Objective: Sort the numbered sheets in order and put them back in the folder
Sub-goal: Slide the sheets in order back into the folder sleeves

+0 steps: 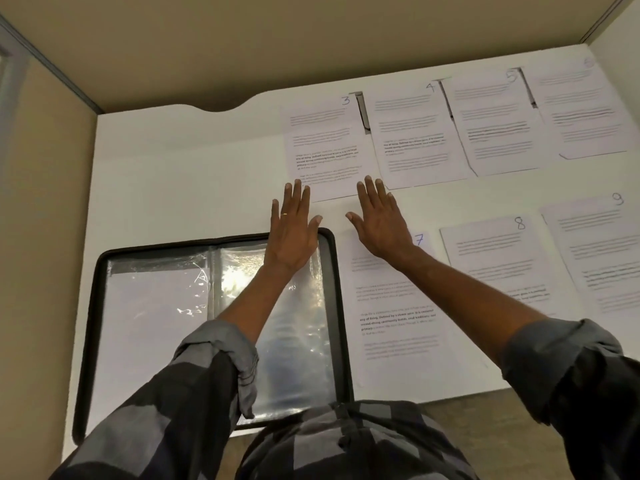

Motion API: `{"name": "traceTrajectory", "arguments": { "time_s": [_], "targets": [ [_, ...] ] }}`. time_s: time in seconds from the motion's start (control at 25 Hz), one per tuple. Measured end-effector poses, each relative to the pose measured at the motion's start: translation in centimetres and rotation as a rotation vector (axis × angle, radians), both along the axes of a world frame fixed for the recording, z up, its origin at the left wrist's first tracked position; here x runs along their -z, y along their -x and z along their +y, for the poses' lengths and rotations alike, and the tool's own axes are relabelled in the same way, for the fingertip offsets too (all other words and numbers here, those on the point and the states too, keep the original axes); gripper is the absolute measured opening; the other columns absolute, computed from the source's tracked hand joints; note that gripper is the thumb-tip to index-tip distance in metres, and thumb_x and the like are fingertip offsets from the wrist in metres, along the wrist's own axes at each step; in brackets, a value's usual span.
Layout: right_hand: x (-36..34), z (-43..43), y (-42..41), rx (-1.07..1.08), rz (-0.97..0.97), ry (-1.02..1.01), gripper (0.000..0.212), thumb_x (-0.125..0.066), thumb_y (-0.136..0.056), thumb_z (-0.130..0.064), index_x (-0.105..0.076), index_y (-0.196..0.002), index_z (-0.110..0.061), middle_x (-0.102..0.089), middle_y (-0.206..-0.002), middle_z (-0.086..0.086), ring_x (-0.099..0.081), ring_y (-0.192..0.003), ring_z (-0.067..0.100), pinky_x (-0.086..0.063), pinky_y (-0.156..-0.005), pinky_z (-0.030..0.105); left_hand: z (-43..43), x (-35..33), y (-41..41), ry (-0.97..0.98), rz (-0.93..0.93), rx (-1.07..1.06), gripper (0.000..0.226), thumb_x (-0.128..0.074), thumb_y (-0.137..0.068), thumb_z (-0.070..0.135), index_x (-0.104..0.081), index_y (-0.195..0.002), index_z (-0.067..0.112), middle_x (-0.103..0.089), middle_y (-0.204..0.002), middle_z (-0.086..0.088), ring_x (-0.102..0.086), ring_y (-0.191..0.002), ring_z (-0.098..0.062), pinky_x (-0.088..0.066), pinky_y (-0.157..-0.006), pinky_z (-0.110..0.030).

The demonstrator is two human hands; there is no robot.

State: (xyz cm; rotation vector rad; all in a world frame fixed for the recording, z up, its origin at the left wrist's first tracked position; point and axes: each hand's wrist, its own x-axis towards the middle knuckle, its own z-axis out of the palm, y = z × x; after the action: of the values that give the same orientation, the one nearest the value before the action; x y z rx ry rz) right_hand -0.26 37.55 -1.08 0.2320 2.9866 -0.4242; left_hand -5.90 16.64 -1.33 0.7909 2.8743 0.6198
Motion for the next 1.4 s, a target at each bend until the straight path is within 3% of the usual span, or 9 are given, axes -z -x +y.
{"name": "traceTrajectory", "arguments": {
  "time_s": [0.56,0.72,0.92,1.08,1.2,1.28,1.4],
  "targets": [
    [3.6,1.4,4.9,-0.065,-0.057,0.078,0.069,-0.034,-0.109,-0.045,-0.008,-0.163,-0.010,-0.001,-0.171,0.012,0.001,-0.158,0.031,-0.011,-0.128,0.046,2.8,3.8,4.8,0.177,-0.133,-0.036,0.062,-0.032,-0.110,0.044,-0.021,-0.161,0.011,0.000,-0.171,-0.011,0.000,-0.158,-0.032,-0.009,-0.127,-0.052],
    [4.8,1.5,5.5,-0.093,-0.094,0.086,0.066,-0.036,-0.109,-0.042,-0.017,-0.161,-0.006,-0.008,-0.170,0.016,-0.007,-0.157,0.034,-0.021,-0.126,0.049,3.3,4.0,5.5,0.059,-0.206,-0.174,0.061,-0.041,-0.108,0.043,-0.036,-0.155,0.005,-0.003,-0.171,-0.015,-0.017,-0.153,-0.037,-0.027,-0.122,-0.049],
    [5.3,1.5,5.3,-0.060,-0.067,0.068,0.068,-0.037,-0.108,-0.048,-0.022,-0.161,-0.010,-0.014,-0.169,0.014,-0.014,-0.156,0.033,-0.020,-0.124,0.043,5.5,2.8,7.5,-0.212,-0.311,-0.431,0.064,-0.060,-0.099,0.050,-0.045,-0.149,0.013,0.005,-0.171,-0.012,-0.024,-0.150,-0.040,-0.031,-0.118,-0.048],
    [5.1,1.9,5.4,-0.076,-0.072,0.060,0.068,-0.035,-0.108,-0.050,-0.020,-0.162,-0.012,-0.012,-0.170,0.011,-0.011,-0.157,0.030,-0.021,-0.124,0.042,6.5,2.3,10.9,-0.456,-0.470,-0.724,0.079,-0.073,-0.091,0.045,-0.038,-0.150,0.007,-0.026,-0.159,-0.015,-0.037,-0.144,-0.028,-0.036,-0.117,-0.041],
    [5.2,1.9,5.4,-0.067,-0.076,0.069,0.066,-0.035,-0.108,-0.050,-0.021,-0.162,-0.013,-0.013,-0.170,0.010,-0.012,-0.157,0.030,-0.025,-0.123,0.045,6.3,2.2,12.6,-0.600,-0.563,-0.803,0.083,-0.082,-0.082,0.046,-0.043,-0.147,0.012,-0.050,-0.140,-0.007,-0.055,-0.126,-0.020,-0.047,-0.108,-0.035],
    [5.3,2.0,5.4,-0.069,-0.071,0.074,0.066,-0.035,-0.108,-0.049,-0.022,-0.162,-0.013,-0.014,-0.170,0.010,-0.012,-0.157,0.030,-0.026,-0.123,0.046,6.2,1.9,13.3,-0.650,-0.593,-0.799,0.073,-0.084,-0.080,0.046,-0.055,-0.139,0.014,-0.064,-0.127,-0.002,-0.064,-0.114,-0.017,-0.053,-0.102,-0.036],
    [5.1,2.2,5.4,-0.084,-0.072,0.076,0.066,-0.035,-0.108,-0.049,-0.023,-0.162,-0.013,-0.014,-0.170,0.009,-0.011,-0.157,0.029,-0.022,-0.124,0.043,5.5,1.7,13.7,-0.640,-0.560,-0.698,0.040,-0.082,-0.085,0.030,-0.071,-0.120,0.014,-0.075,-0.109,0.001,-0.071,-0.100,-0.018,-0.059,-0.094,-0.039]
  ]
}}
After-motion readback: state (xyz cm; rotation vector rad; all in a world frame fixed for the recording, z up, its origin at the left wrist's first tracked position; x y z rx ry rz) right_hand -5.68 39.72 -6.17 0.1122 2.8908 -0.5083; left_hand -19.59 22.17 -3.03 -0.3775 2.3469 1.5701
